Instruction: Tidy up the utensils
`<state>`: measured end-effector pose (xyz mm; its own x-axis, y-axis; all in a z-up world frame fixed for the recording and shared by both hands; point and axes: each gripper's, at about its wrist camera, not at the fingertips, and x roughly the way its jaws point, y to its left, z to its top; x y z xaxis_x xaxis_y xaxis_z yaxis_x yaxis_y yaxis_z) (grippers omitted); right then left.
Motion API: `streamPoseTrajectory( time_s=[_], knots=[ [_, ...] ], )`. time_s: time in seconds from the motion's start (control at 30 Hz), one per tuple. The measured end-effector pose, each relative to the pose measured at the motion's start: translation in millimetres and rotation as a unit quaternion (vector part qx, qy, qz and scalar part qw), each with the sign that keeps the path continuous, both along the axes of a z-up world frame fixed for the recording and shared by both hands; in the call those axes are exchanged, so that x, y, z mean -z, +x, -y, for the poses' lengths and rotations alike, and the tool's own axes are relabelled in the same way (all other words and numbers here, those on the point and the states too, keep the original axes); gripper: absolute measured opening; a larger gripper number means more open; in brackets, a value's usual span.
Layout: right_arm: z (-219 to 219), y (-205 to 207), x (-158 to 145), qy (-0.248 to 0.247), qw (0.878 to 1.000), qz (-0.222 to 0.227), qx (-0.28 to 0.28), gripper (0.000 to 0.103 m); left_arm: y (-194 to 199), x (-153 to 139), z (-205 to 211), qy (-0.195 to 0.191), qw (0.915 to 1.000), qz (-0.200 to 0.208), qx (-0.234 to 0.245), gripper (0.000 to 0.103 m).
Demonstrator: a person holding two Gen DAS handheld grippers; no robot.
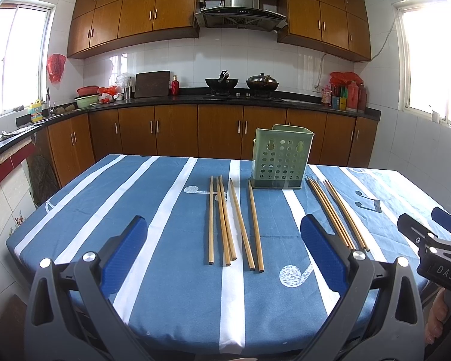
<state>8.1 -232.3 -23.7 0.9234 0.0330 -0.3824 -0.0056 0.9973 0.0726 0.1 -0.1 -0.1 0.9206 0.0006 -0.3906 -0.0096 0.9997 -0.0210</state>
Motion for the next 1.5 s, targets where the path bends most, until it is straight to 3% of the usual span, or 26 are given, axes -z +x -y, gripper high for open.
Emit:
streamPoseTrajectory(
  time_s=[0.47,0.67,0.73,0.77,1.0,1.1,1.4,1.5],
  knots=[
    [-2,0,2,-0.001,1.000,-0.004,0.000,0.101,4,4,4,-0.001,1.0000,-0.006,-0.001,0.099],
    [14,23,13,0.016,0.999,-0.044,0.016,0.101,29,22,7,-0.016,0.9979,-0.057,-0.024,0.099],
    [25,37,18,0.030,0.996,-0.074,0.032,0.100,40,28,-15,-0.028,0.9953,-0.085,-0.035,0.099],
    [30,43,21,0.036,0.995,-0.086,0.037,0.097,45,31,-21,-0.036,0.9938,-0.098,-0.040,0.099],
    [63,111,39,0.077,0.977,-0.191,0.062,0.050,78,35,-68,-0.067,0.9826,-0.156,-0.075,0.099],
    [66,138,49,0.092,0.968,-0.226,0.052,0.038,95,36,-85,-0.080,0.9783,-0.173,-0.081,0.099],
    [54,168,72,0.084,0.959,-0.271,0.026,0.020,121,45,-92,-0.073,0.9752,-0.198,-0.065,0.099],
    [54,170,71,0.077,0.960,-0.269,0.025,0.019,125,48,-88,-0.070,0.9746,-0.206,-0.055,0.092]
  ],
)
